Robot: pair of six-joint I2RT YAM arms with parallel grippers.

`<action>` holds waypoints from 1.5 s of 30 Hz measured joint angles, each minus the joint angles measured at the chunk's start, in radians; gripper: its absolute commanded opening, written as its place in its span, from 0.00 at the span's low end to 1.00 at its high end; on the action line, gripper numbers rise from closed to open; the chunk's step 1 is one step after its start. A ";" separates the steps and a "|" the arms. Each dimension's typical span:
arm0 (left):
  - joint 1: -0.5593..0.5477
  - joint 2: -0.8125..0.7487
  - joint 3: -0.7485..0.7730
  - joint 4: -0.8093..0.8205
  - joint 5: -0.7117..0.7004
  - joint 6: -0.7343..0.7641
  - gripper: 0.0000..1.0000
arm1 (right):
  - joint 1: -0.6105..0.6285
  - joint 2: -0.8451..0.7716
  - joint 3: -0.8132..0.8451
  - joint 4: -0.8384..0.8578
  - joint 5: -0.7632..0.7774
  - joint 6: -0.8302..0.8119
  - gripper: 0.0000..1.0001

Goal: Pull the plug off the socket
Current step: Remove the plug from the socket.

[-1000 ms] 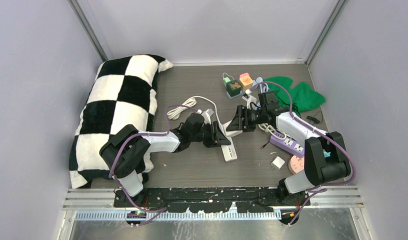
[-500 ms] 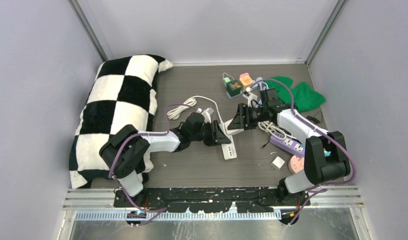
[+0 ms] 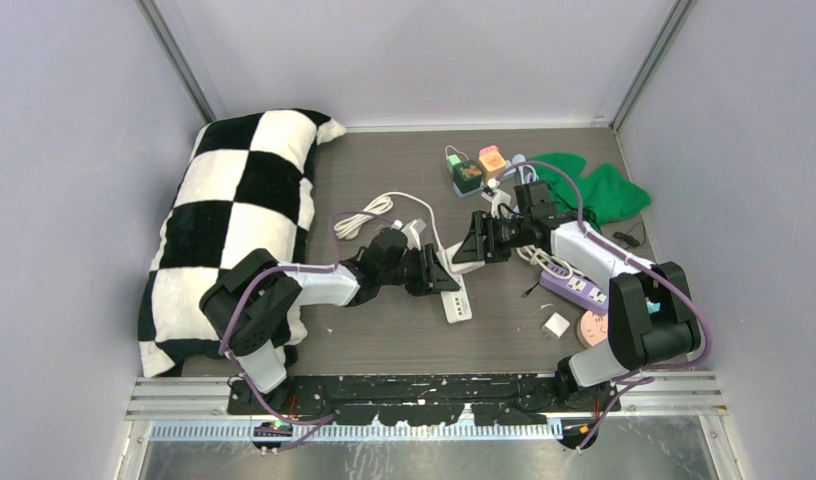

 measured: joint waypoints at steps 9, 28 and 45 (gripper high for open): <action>0.000 0.002 -0.001 -0.022 0.013 0.004 0.00 | 0.014 0.000 0.002 -0.014 -0.016 -0.051 0.01; 0.001 0.006 -0.001 -0.032 0.014 0.011 0.00 | 0.001 -0.008 -0.047 0.051 -0.012 0.023 0.01; -0.011 -0.003 0.011 -0.027 -0.019 0.036 0.01 | -0.057 -0.040 -0.066 0.047 -0.064 -0.007 0.01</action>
